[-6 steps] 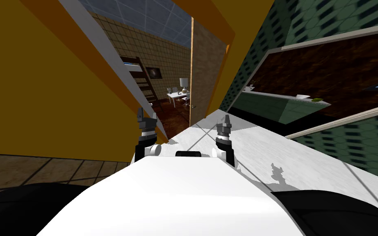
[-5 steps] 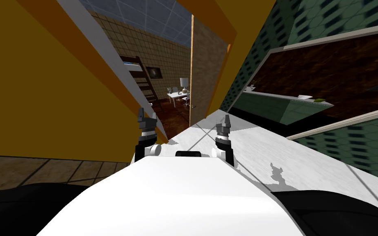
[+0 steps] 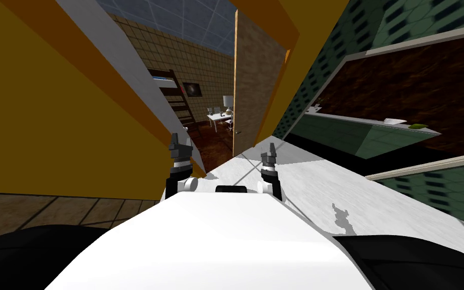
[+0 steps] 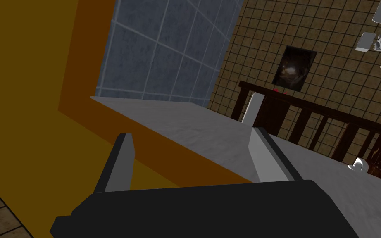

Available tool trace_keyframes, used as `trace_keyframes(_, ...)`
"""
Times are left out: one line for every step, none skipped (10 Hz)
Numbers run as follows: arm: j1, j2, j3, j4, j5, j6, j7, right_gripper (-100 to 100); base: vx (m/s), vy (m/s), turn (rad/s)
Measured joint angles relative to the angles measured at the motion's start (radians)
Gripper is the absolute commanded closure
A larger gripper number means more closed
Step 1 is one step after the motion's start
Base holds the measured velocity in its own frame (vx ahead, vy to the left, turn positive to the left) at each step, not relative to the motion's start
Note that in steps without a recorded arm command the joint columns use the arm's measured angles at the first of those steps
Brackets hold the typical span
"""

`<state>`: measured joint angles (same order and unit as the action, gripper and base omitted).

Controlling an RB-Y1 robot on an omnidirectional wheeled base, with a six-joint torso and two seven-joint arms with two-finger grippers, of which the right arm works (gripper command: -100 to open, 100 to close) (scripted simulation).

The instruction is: Push the door open

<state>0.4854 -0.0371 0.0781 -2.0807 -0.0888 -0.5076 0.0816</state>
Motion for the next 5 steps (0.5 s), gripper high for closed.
trace_keyframes(-0.008, -0.006, 0.001, 0.021, -0.003, -0.006, -0.004, -100, 0.095, -0.041, 0.070)
trace_keyframes(-0.016, -0.008, 0.006, 0.043, -0.004, -0.012, -0.006, -100, 0.086, -0.052, 0.081)
trace_keyframes(-0.025, -0.012, 0.010, 0.065, -0.005, -0.018, -0.008, -100, 0.095, -0.048, 0.072)
trace_keyframes(-0.033, -0.017, 0.013, 0.082, -0.007, -0.020, -0.011, -100, 0.088, -0.050, 0.066)
trace_keyframes(-0.037, -0.021, 0.018, 0.098, -0.009, -0.022, -0.014, -100, 0.091, -0.049, 0.072)
